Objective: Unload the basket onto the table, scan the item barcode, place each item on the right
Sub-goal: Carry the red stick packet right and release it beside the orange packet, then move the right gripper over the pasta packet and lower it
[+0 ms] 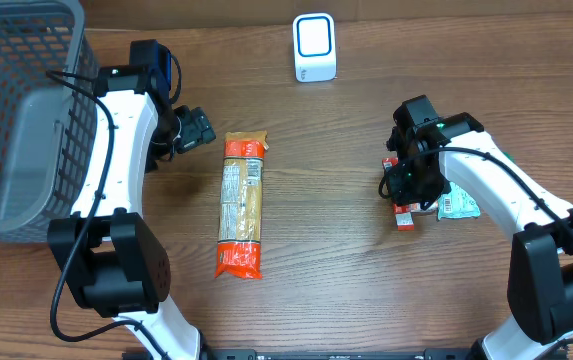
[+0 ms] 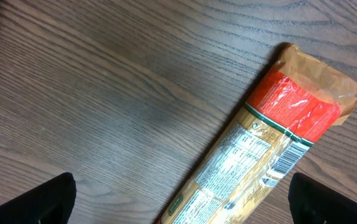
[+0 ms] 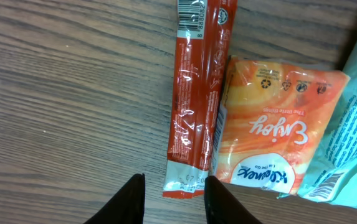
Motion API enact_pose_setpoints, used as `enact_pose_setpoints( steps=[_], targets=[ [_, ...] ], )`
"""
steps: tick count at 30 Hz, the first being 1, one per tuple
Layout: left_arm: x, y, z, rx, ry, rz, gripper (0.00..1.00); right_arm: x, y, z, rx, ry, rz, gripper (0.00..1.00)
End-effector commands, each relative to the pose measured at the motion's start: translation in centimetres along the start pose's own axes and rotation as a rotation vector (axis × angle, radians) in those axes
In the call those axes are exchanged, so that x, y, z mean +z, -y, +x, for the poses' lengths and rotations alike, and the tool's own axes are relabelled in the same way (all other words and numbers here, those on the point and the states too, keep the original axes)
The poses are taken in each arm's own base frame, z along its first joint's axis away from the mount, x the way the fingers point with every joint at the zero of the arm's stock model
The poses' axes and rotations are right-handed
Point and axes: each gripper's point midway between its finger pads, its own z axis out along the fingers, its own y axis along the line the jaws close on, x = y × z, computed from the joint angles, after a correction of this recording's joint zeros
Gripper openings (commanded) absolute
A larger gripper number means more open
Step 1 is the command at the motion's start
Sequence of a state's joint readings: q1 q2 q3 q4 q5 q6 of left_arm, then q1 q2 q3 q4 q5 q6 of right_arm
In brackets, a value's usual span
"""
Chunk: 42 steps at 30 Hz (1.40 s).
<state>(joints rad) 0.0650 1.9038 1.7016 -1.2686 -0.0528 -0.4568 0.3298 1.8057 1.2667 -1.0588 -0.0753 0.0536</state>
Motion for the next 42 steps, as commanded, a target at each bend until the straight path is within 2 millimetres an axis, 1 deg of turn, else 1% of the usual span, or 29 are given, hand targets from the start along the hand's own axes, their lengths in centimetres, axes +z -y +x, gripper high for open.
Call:
enact_pose_setpoints(
  steps=[1,3,6,8,10,12,14,17,19,20,21,22,24,25,28,31,33,36,42],
  targets=[
    [-0.8,0.2,0.1,0.014,0.018,0.008,1.00,0.1,-1.5,-0.1,-0.005,0.005,-0.074,0.35],
    [-0.8,0.2,0.1,0.013,0.018,0.008,1.00,-0.1,-3.0,-0.2,-0.010,0.006,-0.157,0.39],
    [-0.8,0.2,0.1,0.014,0.018,0.008,1.00,-0.8,-6.6,-0.8,-0.044,0.032,-0.326,0.39],
    [-0.8,0.2,0.1,0.014,0.018,0.008,1.00,-1.1,-8.7,-1.6,-0.085,0.070,-0.392,0.39],
    [-0.8,0.2,0.1,0.013,0.018,0.008,1.00,-1.2,-10.2,-2.2,-0.066,0.098,-0.406,0.39],
    [-0.8,0.2,0.1,0.013,0.018,0.008,1.00,-1.2,-11.7,-3.0,0.038,0.120,-0.398,0.39],
    [-0.8,0.2,0.1,0.013,0.018,0.008,1.00,-1.4,-13.7,-3.8,0.078,0.160,-0.414,0.40],
    [-0.8,0.2,0.1,0.014,0.018,0.008,1.00,-2.1,-18.1,-4.6,0.031,0.233,-0.482,0.49],
    [-0.8,0.2,0.1,0.014,0.018,0.008,1.00,-2.5,-20.6,-4.6,0.022,0.273,-0.504,0.55],
    [-0.8,0.2,0.1,0.013,0.018,0.008,1.00,-2.5,-21.5,-4.6,0.040,0.290,-0.495,0.59],
    [-0.8,0.2,0.1,0.013,0.018,0.008,1.00,-2.4,-22.1,-4.6,0.062,0.314,-0.474,0.68],
    [-0.8,0.2,0.1,0.014,0.018,0.008,1.00,-2.3,-22.5,-4.5,0.082,0.336,-0.448,0.75],
    [-0.8,0.2,0.1,0.014,0.018,0.008,1.00,-2.0,-23.3,-4.2,0.105,0.387,-0.390,0.86],
    [-0.8,0.2,0.1,0.014,0.018,0.008,1.00,-2.0,-23.6,-4.1,0.100,0.406,-0.371,0.98],
    [-0.8,0.2,0.1,0.014,0.018,0.008,1.00,-2.2,-25.2,-3.5,0.061,0.457,-0.350,1.00],
    [-0.8,0.2,0.1,0.014,0.018,0.008,1.00,-2.6,-26.9,-2.9,0.028,0.474,-0.379,1.00],
    [-0.8,0.2,0.1,0.014,0.018,0.008,1.00,-2.7,-27.5,-2.8,0.017,0.482,-0.392,1.00],
    [-0.8,0.2,0.1,0.013,0.018,0.008,1.00,-2.9,-27.7,-2.9,0.015,0.489,-0.398,1.00],
    [-0.8,0.2,0.1,0.014,0.018,0.008,1.00,-2.9,-27.3,-3.3,0.026,0.514,-0.377,1.00]
  ],
)
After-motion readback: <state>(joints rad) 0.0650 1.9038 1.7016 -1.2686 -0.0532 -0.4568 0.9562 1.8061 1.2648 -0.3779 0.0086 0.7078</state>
